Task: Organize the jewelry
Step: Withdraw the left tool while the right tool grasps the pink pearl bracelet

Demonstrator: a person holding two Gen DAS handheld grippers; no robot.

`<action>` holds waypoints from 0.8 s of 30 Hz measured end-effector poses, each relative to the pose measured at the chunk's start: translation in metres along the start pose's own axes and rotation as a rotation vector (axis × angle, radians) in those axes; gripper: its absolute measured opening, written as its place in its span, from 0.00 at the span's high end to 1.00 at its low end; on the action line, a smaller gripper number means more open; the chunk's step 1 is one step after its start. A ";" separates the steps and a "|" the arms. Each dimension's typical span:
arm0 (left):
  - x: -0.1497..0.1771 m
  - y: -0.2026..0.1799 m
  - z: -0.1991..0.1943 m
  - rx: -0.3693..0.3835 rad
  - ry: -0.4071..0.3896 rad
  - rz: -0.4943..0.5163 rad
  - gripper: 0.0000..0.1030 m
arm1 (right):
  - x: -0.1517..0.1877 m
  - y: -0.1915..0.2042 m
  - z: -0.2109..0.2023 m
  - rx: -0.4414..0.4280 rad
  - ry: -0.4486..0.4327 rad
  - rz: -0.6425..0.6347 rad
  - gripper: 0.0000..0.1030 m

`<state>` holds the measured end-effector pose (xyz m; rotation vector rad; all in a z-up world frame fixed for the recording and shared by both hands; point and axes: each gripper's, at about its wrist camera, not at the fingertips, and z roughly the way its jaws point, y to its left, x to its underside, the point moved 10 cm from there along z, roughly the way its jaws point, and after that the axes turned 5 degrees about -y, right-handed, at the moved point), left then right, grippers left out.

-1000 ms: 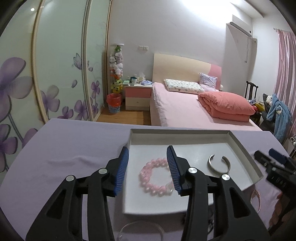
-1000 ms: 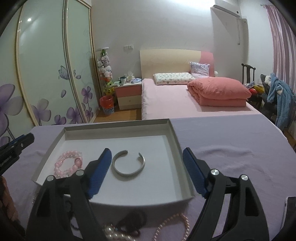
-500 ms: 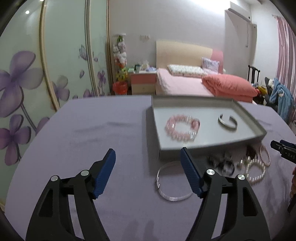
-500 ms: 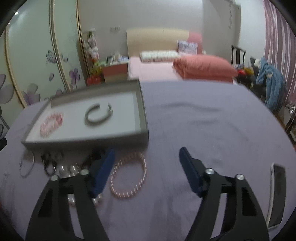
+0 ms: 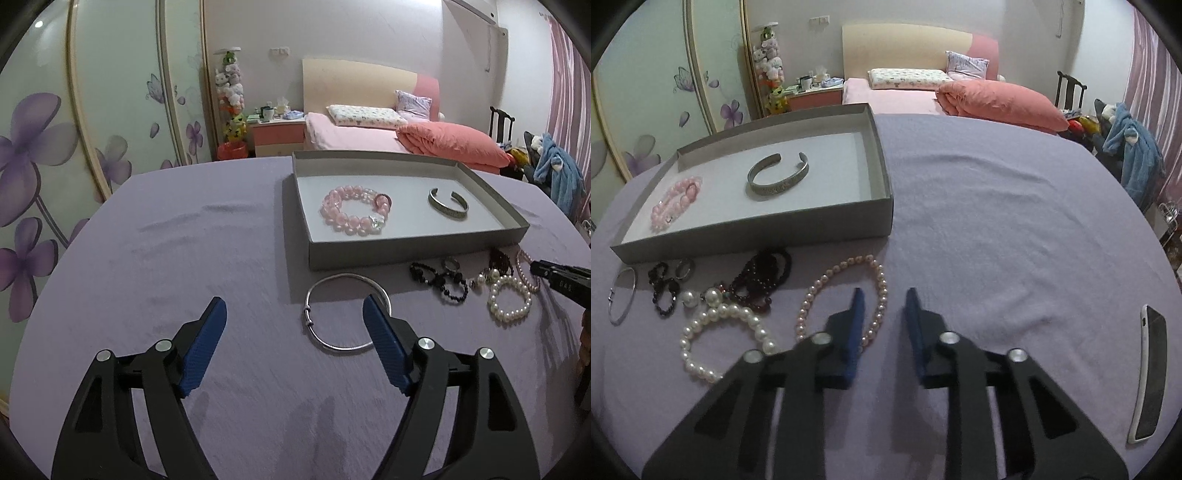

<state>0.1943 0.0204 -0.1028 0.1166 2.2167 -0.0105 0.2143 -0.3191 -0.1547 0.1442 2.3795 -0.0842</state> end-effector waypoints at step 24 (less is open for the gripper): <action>0.019 -0.030 0.052 0.001 0.182 0.045 0.09 | 0.002 -0.019 -0.004 0.006 0.000 0.056 0.93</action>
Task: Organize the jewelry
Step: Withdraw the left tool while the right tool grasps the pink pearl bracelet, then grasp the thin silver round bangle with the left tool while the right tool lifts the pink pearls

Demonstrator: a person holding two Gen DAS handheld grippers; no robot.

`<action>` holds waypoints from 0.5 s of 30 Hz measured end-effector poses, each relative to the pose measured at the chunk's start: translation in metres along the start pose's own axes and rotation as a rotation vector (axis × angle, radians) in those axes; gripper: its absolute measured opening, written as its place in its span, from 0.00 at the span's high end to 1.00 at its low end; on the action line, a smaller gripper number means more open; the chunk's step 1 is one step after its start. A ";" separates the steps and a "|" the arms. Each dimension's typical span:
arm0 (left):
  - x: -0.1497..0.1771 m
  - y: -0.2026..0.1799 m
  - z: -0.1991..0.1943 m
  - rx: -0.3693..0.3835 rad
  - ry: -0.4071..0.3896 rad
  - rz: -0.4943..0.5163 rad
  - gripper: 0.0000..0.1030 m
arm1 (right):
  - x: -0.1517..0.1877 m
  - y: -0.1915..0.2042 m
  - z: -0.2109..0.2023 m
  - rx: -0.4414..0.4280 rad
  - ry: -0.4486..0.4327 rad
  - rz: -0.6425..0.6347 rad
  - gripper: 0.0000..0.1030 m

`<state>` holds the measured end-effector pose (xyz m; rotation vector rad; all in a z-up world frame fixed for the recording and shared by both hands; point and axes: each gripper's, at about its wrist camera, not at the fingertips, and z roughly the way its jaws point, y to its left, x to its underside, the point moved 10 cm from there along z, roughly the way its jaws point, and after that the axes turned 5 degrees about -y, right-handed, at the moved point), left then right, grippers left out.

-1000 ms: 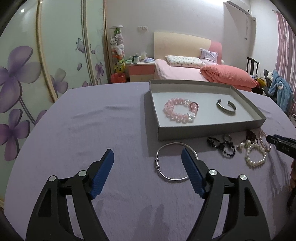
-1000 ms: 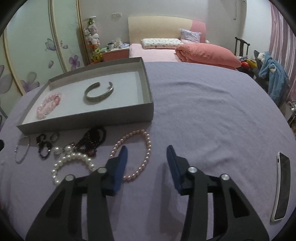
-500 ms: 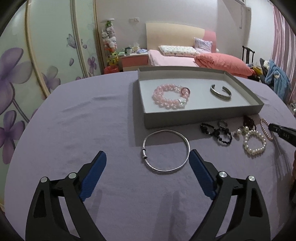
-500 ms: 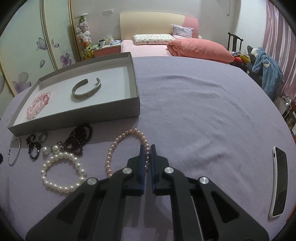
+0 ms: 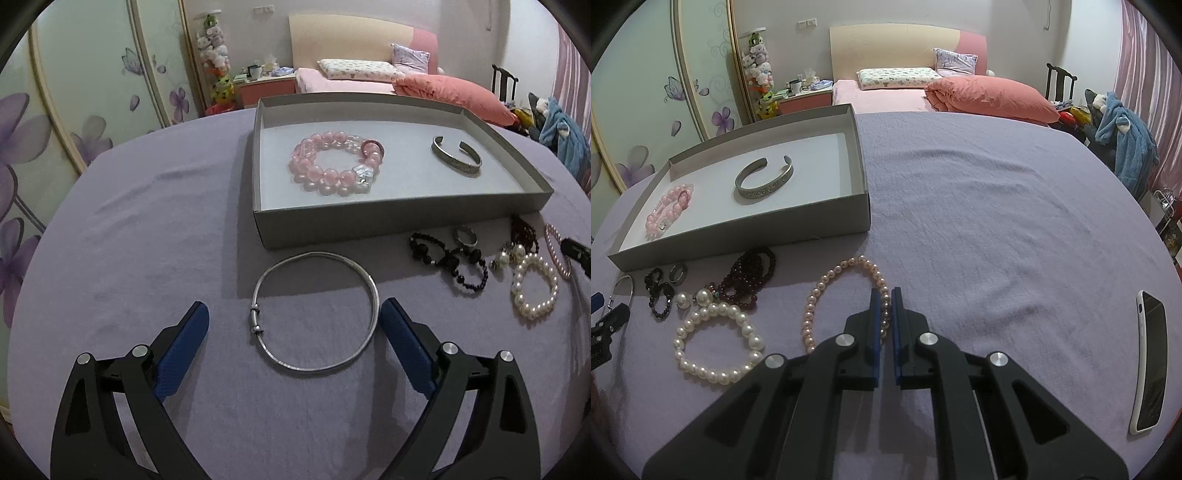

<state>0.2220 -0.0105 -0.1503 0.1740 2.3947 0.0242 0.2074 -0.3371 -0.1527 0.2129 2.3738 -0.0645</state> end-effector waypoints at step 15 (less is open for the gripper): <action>-0.001 -0.004 0.003 0.034 0.012 -0.026 0.09 | 0.000 0.000 0.000 0.000 0.000 0.000 0.93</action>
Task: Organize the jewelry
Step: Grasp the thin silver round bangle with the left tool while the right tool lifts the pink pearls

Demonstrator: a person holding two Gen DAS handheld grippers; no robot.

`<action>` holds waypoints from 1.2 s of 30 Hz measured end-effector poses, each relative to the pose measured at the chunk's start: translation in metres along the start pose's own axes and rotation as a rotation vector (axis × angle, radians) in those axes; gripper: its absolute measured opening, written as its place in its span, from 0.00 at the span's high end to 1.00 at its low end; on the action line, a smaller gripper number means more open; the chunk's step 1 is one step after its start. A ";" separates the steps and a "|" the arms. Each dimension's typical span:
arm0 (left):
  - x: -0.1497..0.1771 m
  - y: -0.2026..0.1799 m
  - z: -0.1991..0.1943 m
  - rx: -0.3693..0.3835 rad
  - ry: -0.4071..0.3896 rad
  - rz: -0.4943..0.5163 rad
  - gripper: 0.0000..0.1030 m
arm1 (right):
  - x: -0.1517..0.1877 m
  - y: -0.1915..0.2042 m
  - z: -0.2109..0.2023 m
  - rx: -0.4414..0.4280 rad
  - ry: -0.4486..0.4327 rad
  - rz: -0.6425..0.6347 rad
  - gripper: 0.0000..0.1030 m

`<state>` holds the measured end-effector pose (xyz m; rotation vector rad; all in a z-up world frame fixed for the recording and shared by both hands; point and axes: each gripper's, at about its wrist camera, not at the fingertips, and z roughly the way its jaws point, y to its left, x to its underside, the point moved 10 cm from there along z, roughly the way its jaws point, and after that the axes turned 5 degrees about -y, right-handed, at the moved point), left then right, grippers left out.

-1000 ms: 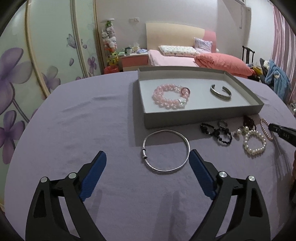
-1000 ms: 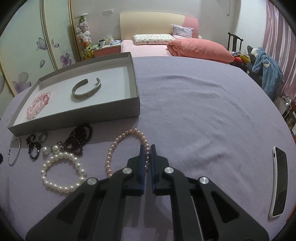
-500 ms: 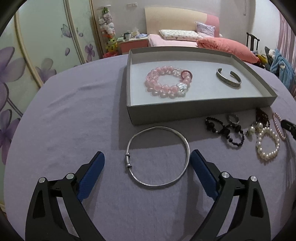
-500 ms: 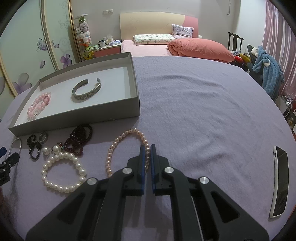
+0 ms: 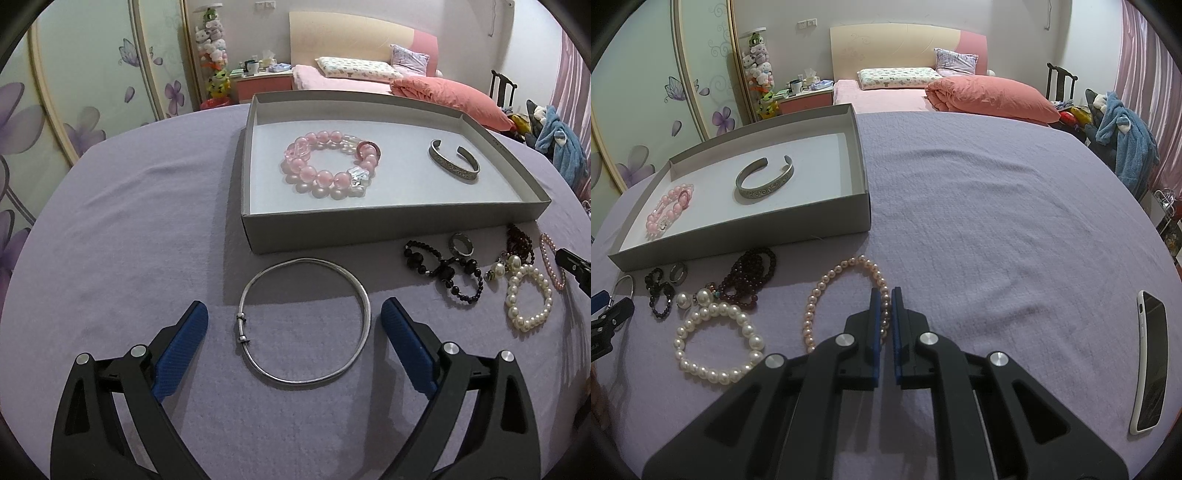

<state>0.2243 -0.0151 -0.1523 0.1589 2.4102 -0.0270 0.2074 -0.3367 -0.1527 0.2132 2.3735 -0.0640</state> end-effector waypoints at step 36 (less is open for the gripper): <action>-0.015 -0.002 -0.070 -0.006 -0.254 -0.003 0.31 | -0.030 0.049 -0.085 -0.248 -0.220 0.064 0.94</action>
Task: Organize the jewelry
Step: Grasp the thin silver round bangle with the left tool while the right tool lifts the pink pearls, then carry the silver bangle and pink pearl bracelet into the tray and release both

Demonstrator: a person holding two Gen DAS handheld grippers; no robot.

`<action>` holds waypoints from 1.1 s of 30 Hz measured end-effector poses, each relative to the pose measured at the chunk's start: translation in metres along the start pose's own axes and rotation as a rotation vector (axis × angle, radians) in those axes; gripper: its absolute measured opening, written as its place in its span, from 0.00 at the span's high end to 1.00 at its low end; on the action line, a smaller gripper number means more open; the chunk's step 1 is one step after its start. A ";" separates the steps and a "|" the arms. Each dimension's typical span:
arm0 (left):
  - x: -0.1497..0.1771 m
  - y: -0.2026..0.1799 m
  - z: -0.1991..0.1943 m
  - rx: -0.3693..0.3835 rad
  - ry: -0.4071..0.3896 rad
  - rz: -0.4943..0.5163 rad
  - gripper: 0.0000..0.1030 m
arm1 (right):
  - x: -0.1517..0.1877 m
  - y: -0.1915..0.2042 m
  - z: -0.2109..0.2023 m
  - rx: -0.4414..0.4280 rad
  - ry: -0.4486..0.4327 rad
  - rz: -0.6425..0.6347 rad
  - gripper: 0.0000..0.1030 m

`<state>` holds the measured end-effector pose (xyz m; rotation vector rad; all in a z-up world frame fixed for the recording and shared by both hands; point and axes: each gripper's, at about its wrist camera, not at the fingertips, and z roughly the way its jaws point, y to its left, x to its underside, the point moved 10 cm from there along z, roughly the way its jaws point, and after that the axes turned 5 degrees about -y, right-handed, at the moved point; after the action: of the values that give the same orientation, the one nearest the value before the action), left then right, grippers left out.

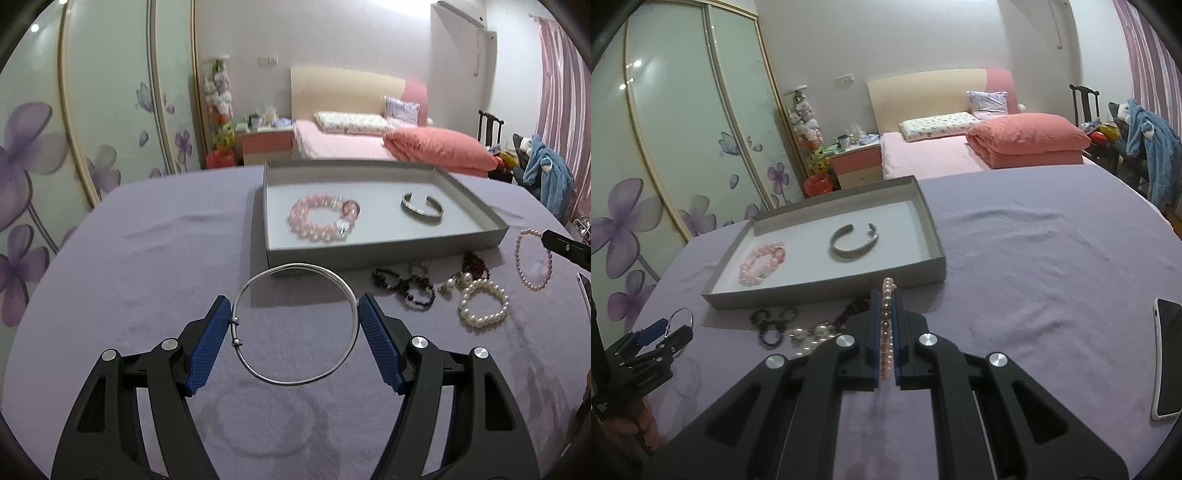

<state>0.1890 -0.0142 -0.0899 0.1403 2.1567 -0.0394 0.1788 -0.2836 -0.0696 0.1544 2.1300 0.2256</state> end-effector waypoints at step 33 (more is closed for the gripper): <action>-0.067 -0.028 -0.084 -0.132 -0.457 0.025 0.31 | -0.049 0.079 -0.083 0.041 -0.454 -0.201 0.94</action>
<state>0.1529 -0.0409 0.0123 0.0726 1.6948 0.0790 0.1368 -0.2252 0.0321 0.0112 1.6839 0.0232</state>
